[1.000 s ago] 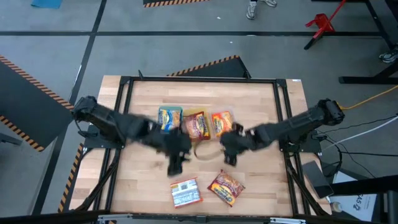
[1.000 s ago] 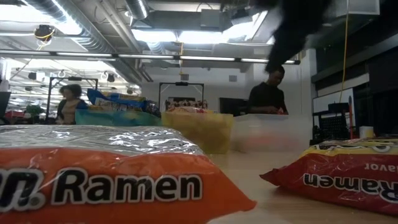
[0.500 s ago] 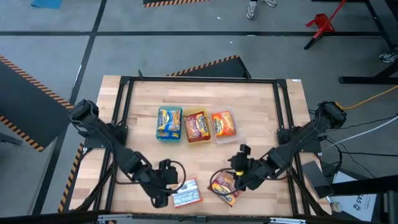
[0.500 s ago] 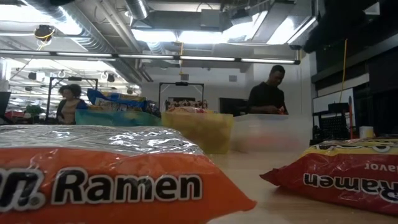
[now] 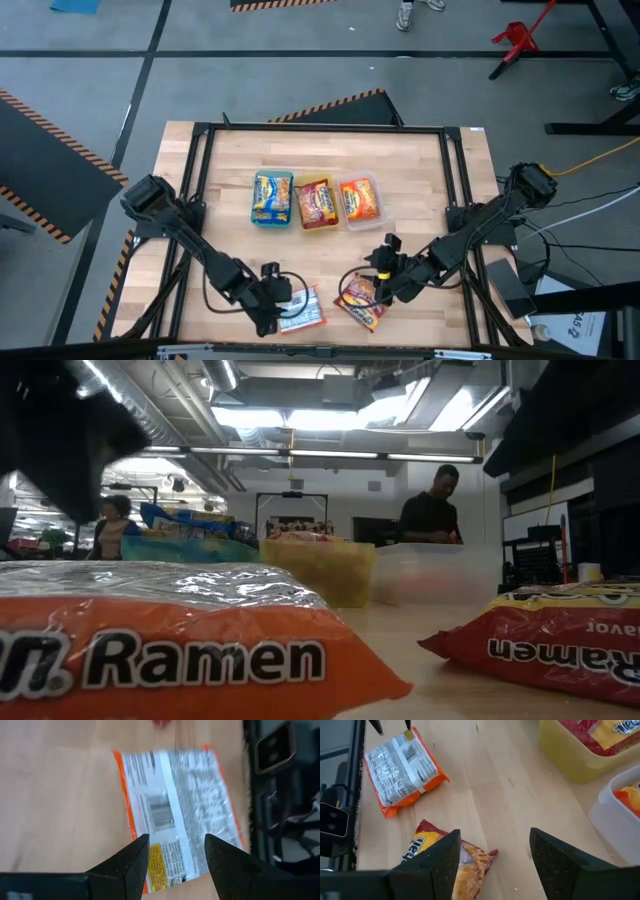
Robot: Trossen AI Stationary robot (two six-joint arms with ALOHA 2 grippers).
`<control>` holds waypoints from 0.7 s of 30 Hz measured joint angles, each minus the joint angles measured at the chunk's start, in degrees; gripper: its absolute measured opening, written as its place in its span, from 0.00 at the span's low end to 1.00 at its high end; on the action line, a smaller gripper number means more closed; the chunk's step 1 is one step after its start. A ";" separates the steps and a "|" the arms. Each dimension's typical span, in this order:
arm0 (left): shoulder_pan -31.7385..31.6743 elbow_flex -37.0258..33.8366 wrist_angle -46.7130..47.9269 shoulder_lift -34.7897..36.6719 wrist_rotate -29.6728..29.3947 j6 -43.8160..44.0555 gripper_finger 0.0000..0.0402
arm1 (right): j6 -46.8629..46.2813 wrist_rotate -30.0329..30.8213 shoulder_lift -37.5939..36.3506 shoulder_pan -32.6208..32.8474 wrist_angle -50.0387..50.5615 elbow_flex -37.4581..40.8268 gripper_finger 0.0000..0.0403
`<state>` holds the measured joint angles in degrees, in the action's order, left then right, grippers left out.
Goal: Sort Maruchan noodles
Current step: Put the orange bag into the white bin
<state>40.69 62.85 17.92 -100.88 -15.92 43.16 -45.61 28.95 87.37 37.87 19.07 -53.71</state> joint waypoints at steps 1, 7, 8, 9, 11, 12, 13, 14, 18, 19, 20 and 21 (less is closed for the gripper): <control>0.00 0.00 -0.44 -1.13 0.78 0.11 0.46 | 0.60 0.00 0.00 0.00 0.00 0.00 0.55; -0.35 0.07 -0.86 -4.85 1.34 2.85 0.46 | 2.33 1.62 0.00 0.00 -1.82 0.00 0.55; -0.60 0.07 -0.87 -5.15 1.04 3.16 0.46 | 3.35 1.58 0.03 0.00 -2.80 0.00 0.55; -0.86 0.09 -1.05 -5.42 0.58 3.29 0.46 | 4.70 1.57 0.26 0.00 -3.96 0.00 0.55; -1.40 0.11 -1.08 -5.55 -0.24 3.30 0.46 | 8.88 1.47 1.08 0.00 -6.78 0.00 0.55; -1.77 0.11 -1.08 -5.55 -0.26 3.30 0.46 | 11.66 0.97 1.68 0.00 -8.78 0.00 0.55; -2.09 0.11 -1.06 -5.55 -0.23 3.34 0.46 | 14.55 -0.04 2.45 0.00 -11.01 -0.02 0.55; -2.42 0.11 -0.98 -5.55 -0.01 3.34 0.46 | 17.26 -0.98 3.27 0.00 -12.70 -0.02 0.55; -3.12 0.11 -0.69 -5.55 0.08 3.45 0.46 | 22.37 -4.60 7.39 -0.50 -19.07 -0.02 0.55; -3.19 0.11 -0.66 -5.55 -0.24 3.45 0.46 | 22.34 -5.46 8.26 -0.78 -20.23 -0.02 0.55; -3.17 0.11 -0.64 -5.55 -0.68 3.45 0.46 | 22.01 -6.47 9.04 -1.19 -21.13 -0.02 0.55; -3.13 0.09 -0.60 -5.55 -1.27 3.47 0.46 | 21.86 -7.85 9.88 -1.85 -22.47 -0.02 0.55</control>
<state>37.56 62.94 17.32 -106.43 -17.20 46.63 -23.75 21.09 97.25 36.02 -3.40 -53.74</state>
